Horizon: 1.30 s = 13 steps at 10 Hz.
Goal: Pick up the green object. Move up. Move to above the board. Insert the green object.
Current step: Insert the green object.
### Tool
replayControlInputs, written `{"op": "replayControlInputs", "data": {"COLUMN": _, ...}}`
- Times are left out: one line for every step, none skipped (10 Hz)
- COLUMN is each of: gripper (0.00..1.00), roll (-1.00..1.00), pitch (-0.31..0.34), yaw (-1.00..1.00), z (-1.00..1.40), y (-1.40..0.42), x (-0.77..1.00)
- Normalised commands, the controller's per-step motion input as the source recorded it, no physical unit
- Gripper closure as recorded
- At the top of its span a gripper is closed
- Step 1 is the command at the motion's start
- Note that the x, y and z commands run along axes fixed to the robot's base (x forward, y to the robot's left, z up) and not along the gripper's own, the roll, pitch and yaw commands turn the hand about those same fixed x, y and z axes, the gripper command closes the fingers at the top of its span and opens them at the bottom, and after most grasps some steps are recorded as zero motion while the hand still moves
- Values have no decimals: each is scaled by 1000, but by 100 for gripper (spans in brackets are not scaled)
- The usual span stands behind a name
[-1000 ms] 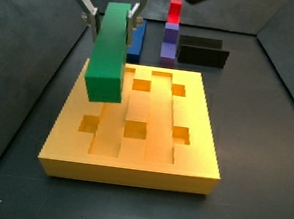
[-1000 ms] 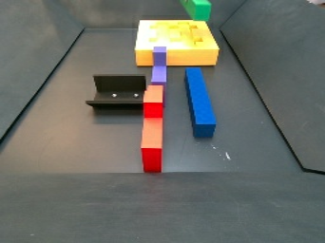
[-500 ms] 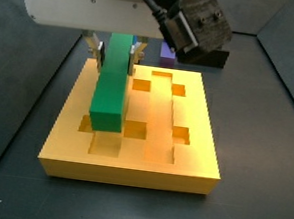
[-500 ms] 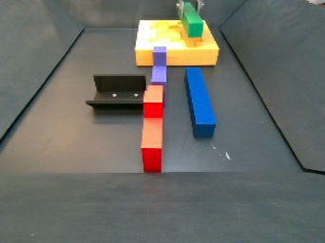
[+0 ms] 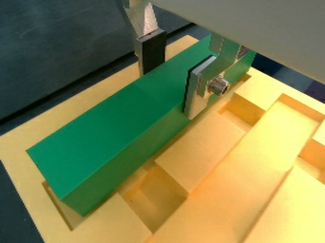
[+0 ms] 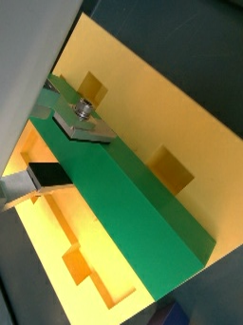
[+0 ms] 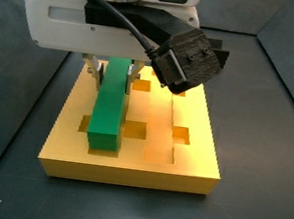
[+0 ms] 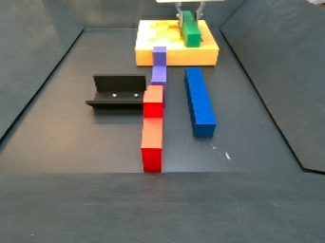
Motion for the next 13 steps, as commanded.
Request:
{"op": "replayControlInputs", "data": {"gripper": 100, "roll": 81, "pitch": -23, "yaw": -20, "z": -491, "y": -151, "x": 43}}
{"op": "replayControlInputs", "data": {"gripper": 100, "roll": 109, "pitch": -7, "yaw": 0, "z": -449, "y": -400, "x": 0}}
{"op": "replayControlInputs", "data": {"gripper": 100, "roll": 113, "pitch": 0, "yaw": 0, "z": -446, "y": -374, "x": 0}}
{"op": "replayControlInputs", "data": {"gripper": 100, "roll": 107, "pitch": -36, "yaw": 0, "z": -489, "y": -314, "x": 0}}
{"op": "replayControlInputs", "data": {"gripper": 100, "roll": 97, "pitch": -34, "yaw": 0, "z": -580, "y": -31, "x": 194}}
{"op": "replayControlInputs", "data": {"gripper": 100, "roll": 123, "pitch": 0, "yaw": 0, "z": -611, "y": 134, "x": 246}}
{"op": "replayControlInputs", "data": {"gripper": 100, "roll": 137, "pitch": 14, "yaw": 0, "z": -517, "y": 249, "x": 49}}
{"op": "replayControlInputs", "data": {"gripper": 100, "roll": 121, "pitch": 17, "yaw": 0, "z": -440, "y": 269, "x": 0}}
{"op": "replayControlInputs", "data": {"gripper": 100, "roll": 137, "pitch": 11, "yaw": 31, "z": -426, "y": 200, "x": 0}}
{"op": "replayControlInputs", "data": {"gripper": 100, "roll": 147, "pitch": 37, "yaw": 49, "z": -417, "y": 137, "x": 0}}
{"op": "replayControlInputs", "data": {"gripper": 100, "roll": 147, "pitch": 49, "yaw": 111, "z": -366, "y": 17, "x": 20}}
{"op": "replayControlInputs", "data": {"gripper": 100, "roll": 59, "pitch": 84, "yaw": 0, "z": -100, "y": 0, "x": 0}}
{"op": "replayControlInputs", "data": {"gripper": 100, "roll": 26, "pitch": 0, "yaw": 0, "z": 0, "y": -60, "x": 0}}
